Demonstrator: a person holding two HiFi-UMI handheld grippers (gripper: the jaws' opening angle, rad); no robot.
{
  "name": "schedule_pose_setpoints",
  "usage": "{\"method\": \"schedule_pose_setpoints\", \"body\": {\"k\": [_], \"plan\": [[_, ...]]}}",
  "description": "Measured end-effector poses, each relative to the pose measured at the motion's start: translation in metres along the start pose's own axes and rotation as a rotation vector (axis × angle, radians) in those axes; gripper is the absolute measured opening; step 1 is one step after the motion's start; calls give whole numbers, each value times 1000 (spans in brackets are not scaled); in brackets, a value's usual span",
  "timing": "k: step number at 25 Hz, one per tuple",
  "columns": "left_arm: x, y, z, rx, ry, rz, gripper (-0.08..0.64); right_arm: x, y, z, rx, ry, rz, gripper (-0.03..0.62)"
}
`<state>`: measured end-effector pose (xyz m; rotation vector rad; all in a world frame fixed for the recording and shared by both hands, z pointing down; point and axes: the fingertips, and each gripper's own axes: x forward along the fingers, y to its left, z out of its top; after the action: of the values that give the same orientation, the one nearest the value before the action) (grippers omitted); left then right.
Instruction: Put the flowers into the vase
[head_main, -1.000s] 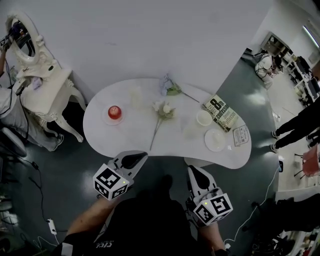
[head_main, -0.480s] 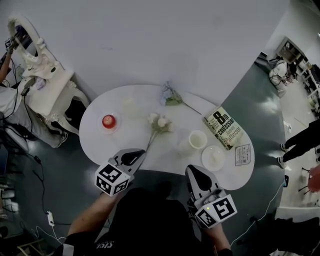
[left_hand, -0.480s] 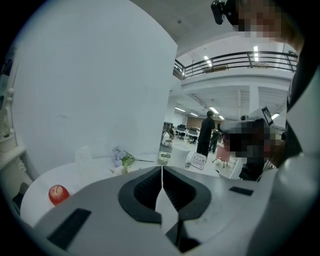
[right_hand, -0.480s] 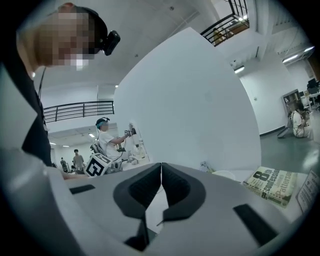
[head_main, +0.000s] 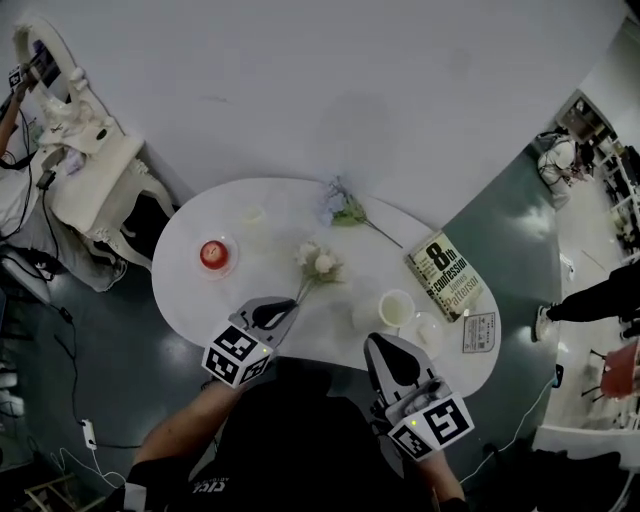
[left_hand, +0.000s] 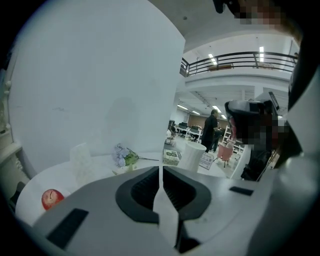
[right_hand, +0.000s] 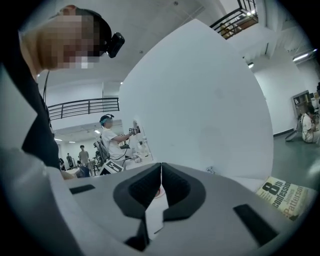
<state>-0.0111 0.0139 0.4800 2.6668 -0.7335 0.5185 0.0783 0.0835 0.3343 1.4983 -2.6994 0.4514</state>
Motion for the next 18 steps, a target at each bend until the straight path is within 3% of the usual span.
{"method": "schedule_pose_setpoints", "body": {"k": [3, 8, 13, 18], "plan": [[11, 7, -2, 27, 26, -21, 14, 16, 6, -4, 4, 32, 20, 25], [27, 24, -8, -10, 54, -14, 14, 23, -5, -10, 34, 43, 29, 25], [44, 39, -7, -49, 78, 25, 14, 22, -36, -9, 40, 46, 48, 25], [52, 45, -16, -57, 124, 45, 16, 11, -74, -3, 50, 26, -5, 25]]}}
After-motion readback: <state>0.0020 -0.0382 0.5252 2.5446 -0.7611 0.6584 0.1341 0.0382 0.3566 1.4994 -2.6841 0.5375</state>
